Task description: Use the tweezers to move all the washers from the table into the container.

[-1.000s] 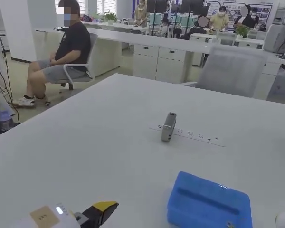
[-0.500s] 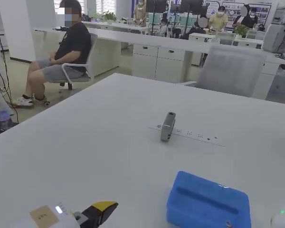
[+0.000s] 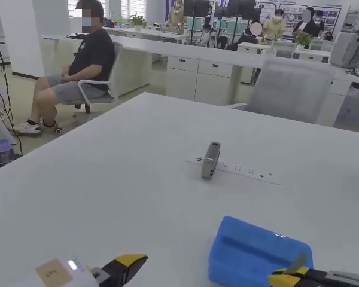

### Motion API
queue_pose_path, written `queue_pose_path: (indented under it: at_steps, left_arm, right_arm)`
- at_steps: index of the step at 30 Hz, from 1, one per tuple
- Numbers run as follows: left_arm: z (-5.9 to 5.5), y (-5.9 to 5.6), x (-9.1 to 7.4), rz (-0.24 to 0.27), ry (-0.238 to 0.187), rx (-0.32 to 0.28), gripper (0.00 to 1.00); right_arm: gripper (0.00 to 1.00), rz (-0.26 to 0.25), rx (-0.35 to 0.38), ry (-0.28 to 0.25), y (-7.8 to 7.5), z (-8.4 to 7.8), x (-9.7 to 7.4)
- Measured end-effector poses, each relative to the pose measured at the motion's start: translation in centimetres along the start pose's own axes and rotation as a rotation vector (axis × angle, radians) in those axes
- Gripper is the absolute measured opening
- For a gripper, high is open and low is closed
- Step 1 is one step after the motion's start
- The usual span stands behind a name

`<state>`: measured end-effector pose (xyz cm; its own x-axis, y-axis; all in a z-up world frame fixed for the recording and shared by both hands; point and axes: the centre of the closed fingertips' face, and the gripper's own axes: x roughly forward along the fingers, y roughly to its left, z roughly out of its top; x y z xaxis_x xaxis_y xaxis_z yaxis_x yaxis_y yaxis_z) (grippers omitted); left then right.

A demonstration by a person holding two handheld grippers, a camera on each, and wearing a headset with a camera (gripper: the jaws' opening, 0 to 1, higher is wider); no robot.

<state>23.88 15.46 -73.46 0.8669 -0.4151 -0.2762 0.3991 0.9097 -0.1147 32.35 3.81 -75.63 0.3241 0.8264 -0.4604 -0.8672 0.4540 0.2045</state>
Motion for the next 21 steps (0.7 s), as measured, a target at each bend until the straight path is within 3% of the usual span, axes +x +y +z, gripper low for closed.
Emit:
queue_pose_path:
  at_steps: [10, 16, 21]
  left_arm:
    - [-0.1, -0.1, 0.0, -0.004, 0.004, 0.004, 0.63]
    - [-0.1, 0.0, 0.1, -0.005, 0.003, 0.003, 0.63]
    - [-0.1, 0.0, 0.0, -0.003, 0.005, 0.004, 0.63]
  right_arm:
    - [0.03, -0.043, 0.121, -0.081, -3.8, 2.1, 0.0]
    - [0.03, -0.119, 0.171, -0.039, -6.7, 1.2, 0.9]
    - [0.03, -0.14, 0.183, -0.003, -8.7, 0.2, 1.9]
